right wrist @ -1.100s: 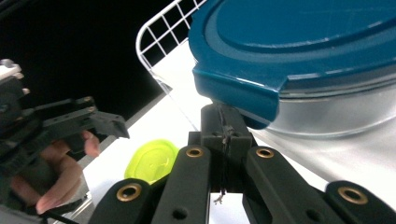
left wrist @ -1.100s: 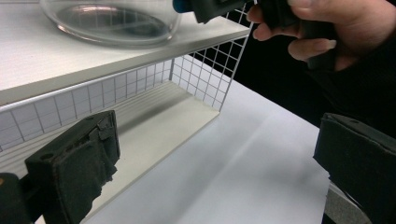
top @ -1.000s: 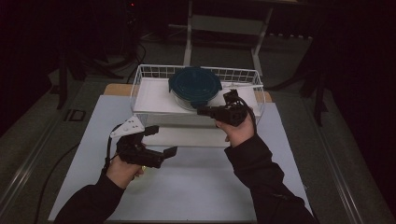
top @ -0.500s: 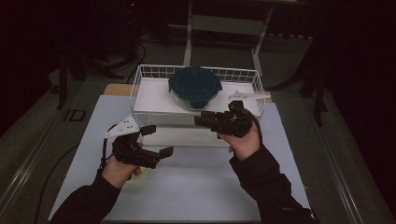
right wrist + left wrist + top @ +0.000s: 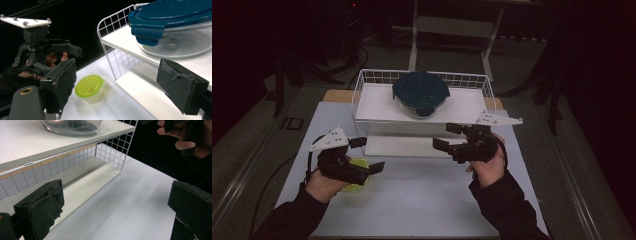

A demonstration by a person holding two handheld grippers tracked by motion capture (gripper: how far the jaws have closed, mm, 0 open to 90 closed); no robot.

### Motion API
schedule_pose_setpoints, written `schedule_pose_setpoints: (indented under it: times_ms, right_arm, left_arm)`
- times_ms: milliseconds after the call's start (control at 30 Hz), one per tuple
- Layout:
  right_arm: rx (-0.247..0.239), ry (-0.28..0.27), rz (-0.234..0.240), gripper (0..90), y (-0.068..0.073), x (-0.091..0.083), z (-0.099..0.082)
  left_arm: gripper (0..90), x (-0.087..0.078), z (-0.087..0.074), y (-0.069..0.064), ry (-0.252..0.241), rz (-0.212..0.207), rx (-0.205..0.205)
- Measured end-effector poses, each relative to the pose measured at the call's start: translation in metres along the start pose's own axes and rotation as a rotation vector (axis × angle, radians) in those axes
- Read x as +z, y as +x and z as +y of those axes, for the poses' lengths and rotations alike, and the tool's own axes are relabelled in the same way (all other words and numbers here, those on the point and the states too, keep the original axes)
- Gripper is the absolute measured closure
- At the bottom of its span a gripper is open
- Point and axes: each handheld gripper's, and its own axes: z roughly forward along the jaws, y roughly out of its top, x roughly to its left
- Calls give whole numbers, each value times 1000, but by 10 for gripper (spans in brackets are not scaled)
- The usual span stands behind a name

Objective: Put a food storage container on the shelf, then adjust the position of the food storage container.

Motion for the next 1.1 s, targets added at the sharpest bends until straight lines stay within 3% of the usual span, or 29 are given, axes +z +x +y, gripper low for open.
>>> schedule_pose_setpoints:
  times_ms: [333,667,933,1100]
  right_arm:
    - [-46,-12,-37,164,0,-18,-17]
    - [-50,-24,-46,166,4,-42,-35]
    - [-28,-31,-60,168,4,-54,-51]
    - [-22,-33,-64,168,5,-59,-58]
  left_arm:
    - [81,-30,-10,3,-11,57,32]
    - [235,-62,-31,18,0,123,3]
    - [452,-73,-55,28,34,153,-19]
    - [610,-76,-75,38,93,186,-38]
